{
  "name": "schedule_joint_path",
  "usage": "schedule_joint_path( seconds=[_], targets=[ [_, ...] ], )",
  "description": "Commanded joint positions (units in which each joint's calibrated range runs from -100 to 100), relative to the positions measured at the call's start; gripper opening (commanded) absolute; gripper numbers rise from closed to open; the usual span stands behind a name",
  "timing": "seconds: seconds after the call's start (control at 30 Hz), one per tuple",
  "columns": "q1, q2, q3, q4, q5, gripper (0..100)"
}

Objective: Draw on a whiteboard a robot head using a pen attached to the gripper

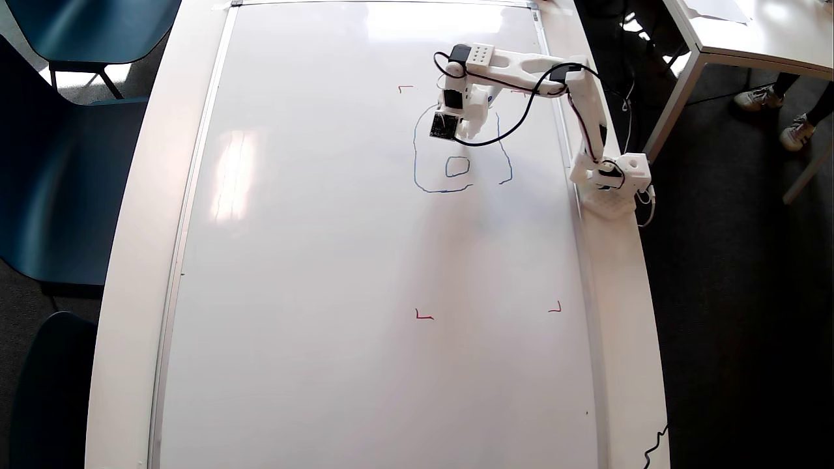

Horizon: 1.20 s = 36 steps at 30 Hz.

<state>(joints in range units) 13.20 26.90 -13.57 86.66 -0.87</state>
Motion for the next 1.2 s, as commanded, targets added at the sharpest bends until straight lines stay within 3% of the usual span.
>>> schedule_joint_path(
  seconds=[0.0, 0.57, 0.9, 1.17],
  targets=[
    [-1.8, -2.3, -0.7, 0.2, -0.3, 1],
    [-2.0, 3.5, -10.1, 0.9, -0.3, 1],
    [-5.1, -7.5, -9.4, 7.4, -2.2, 1],
    [-5.9, -21.6, 10.6, 9.3, -1.3, 1]
  ],
)
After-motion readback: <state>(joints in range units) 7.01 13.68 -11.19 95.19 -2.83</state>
